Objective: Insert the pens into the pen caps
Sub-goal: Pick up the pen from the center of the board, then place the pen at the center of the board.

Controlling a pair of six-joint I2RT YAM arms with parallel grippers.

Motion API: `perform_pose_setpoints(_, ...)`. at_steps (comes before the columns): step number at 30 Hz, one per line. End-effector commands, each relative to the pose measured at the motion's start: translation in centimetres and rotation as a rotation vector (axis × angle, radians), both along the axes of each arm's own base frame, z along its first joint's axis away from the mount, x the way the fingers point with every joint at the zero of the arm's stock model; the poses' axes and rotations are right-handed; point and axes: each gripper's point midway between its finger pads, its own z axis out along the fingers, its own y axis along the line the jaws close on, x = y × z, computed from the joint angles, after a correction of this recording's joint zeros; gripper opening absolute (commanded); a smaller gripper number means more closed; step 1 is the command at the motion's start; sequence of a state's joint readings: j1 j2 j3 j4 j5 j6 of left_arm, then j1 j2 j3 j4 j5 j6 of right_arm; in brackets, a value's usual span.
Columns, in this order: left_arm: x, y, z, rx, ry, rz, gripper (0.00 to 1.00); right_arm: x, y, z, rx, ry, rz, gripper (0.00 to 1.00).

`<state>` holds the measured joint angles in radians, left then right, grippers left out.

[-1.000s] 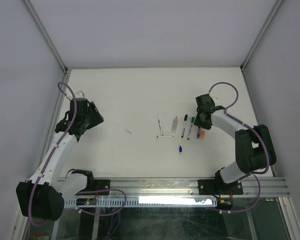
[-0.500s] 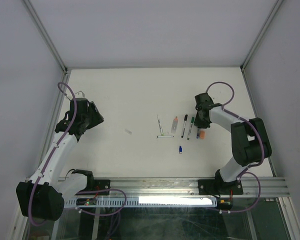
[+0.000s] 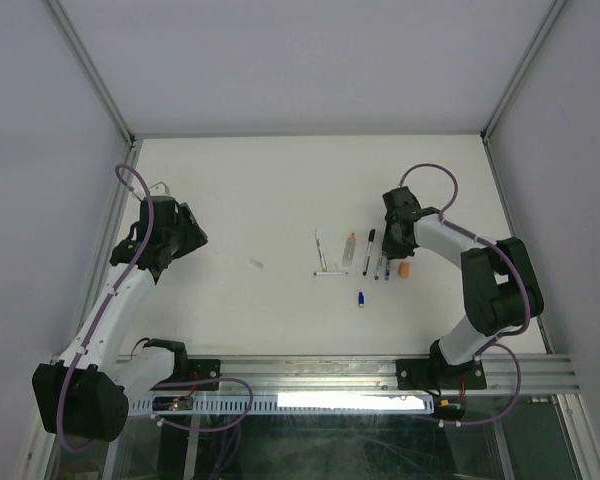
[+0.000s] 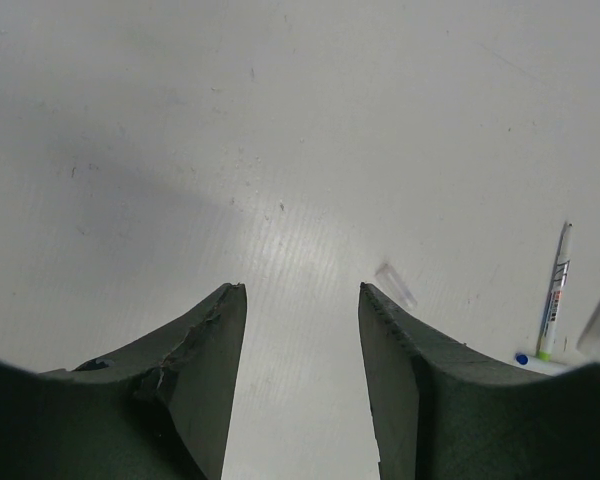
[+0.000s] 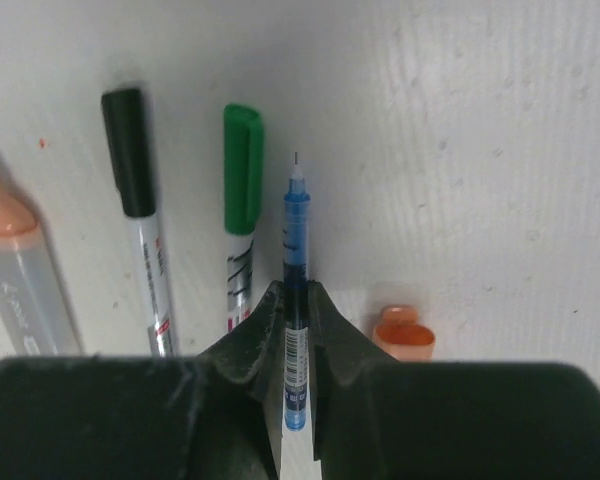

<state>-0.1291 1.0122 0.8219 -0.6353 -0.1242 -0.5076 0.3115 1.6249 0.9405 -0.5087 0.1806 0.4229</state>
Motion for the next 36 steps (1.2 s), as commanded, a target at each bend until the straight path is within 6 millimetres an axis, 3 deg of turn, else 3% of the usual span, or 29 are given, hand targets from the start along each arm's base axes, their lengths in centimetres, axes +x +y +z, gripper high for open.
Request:
perform_pose_setpoints(1, 0.9, -0.2, 2.0, -0.009, -0.084, -0.019, 0.50, -1.7, 1.2, 1.8, 0.031, -0.013, 0.067, 0.10)
perform_pose_setpoints(10, 1.0, -0.3, 2.1, -0.013, -0.086, -0.025, 0.50, -4.1, 2.6, 4.5, 0.061, -0.065, 0.114, 0.09)
perform_pose_setpoints(14, 0.9, -0.4, 2.0, -0.014, -0.084, -0.026, 0.50, -4.9, 6.4, 5.5, 0.114, -0.085, 0.229, 0.09)
perform_pose_setpoints(18, 0.9, -0.4, 2.0, -0.013, -0.084, -0.029, 0.50, -6.1, 11.8, 6.5, 0.148, -0.105, 0.380, 0.09)
perform_pose_setpoints(25, 0.9, -0.4, 1.9, -0.014, -0.082, -0.028, 0.50, -8.9, 18.7, 4.6, 0.145, -0.021, 0.613, 0.09)
perform_pose_setpoints(32, 0.9, -0.4, 1.8, -0.013, -0.079, -0.028, 0.50, -12.0, 21.9, 2.2, 0.100, 0.043, 0.774, 0.09)
perform_pose_setpoints(36, 0.9, -0.4, 1.9, -0.013, -0.081, -0.029, 0.50, -12.8, 22.4, 1.6, 0.072, 0.057, 0.810, 0.10)
